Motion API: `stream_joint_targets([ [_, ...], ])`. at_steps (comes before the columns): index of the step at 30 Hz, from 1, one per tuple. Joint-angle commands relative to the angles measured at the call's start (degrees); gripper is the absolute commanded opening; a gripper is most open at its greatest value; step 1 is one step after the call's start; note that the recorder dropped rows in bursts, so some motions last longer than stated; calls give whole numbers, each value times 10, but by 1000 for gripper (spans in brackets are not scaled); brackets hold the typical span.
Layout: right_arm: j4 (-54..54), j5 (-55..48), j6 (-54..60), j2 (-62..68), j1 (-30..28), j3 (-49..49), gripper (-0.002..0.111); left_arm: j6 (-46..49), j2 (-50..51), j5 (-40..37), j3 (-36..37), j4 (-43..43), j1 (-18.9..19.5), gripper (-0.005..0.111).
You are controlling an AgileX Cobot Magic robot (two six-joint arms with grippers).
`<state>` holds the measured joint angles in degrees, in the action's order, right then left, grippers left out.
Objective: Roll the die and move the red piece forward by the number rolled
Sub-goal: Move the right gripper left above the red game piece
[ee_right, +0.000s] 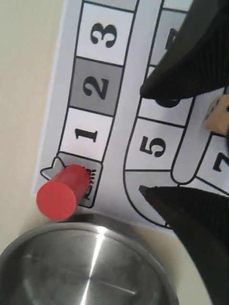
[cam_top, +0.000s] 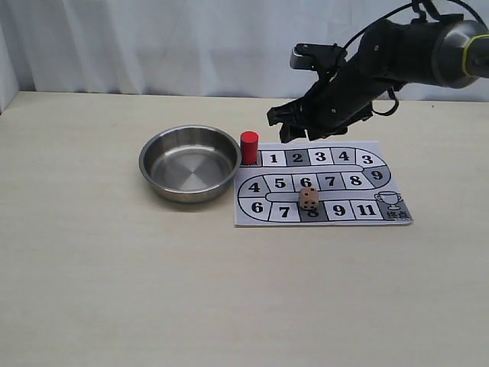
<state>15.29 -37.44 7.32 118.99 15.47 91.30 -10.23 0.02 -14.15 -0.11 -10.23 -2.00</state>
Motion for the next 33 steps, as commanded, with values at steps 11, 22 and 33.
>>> stream_joint_targets([
  [11, 36, 60, 69, 152, 33, 178, 53, -2, 0, 8, 1, 2, 0, 0],
  [22, 48, 94, 76, 156, 45, 178, 60, -2, 0, 7, 1, 2, 0, 0],
  [33, 32, 121, 100, 180, 55, 179, 68, -2, 0, 7, 1, 2, 0, 0],
])
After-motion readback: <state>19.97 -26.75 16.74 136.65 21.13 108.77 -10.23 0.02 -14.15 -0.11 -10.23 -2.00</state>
